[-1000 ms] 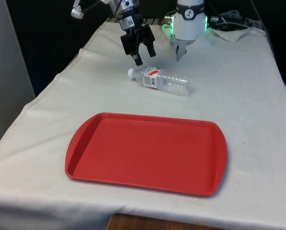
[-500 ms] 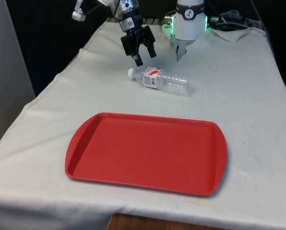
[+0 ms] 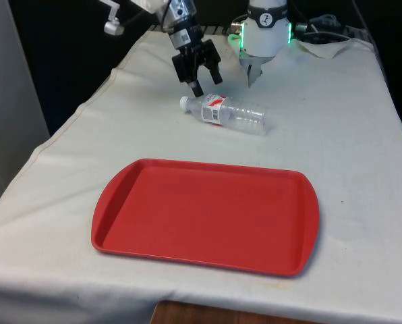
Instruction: Place the bottle upright on the tray.
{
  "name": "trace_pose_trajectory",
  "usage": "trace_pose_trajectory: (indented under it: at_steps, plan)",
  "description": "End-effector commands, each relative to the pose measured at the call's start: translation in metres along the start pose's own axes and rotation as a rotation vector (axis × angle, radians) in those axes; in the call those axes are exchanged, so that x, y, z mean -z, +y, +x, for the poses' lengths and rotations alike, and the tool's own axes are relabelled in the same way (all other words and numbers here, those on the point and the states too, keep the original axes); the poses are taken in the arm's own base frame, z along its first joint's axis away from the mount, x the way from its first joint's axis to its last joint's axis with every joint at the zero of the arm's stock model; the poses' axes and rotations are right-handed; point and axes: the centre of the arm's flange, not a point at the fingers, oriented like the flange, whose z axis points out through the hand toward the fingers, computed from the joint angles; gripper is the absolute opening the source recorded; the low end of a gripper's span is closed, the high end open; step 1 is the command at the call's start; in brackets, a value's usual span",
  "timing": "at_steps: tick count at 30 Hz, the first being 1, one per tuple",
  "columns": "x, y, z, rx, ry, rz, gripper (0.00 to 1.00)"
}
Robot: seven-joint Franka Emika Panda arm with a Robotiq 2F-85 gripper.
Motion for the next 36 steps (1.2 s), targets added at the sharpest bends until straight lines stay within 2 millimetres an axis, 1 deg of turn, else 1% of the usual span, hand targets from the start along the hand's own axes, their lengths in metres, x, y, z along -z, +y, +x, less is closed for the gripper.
trace_pose_trajectory:
  at_steps: [1, 11, 23, 36]
  plan:
    - [0.001, -0.002, 0.000, -0.002, -0.014, 0.016, 1.00]
    - [-0.007, -0.001, 0.008, -0.016, -0.040, 0.018, 1.00]
    - [-0.012, 0.000, 0.015, -0.027, -0.114, 0.056, 1.00]
    - [-0.023, 0.004, 0.023, -0.035, -0.190, 0.080, 1.00]
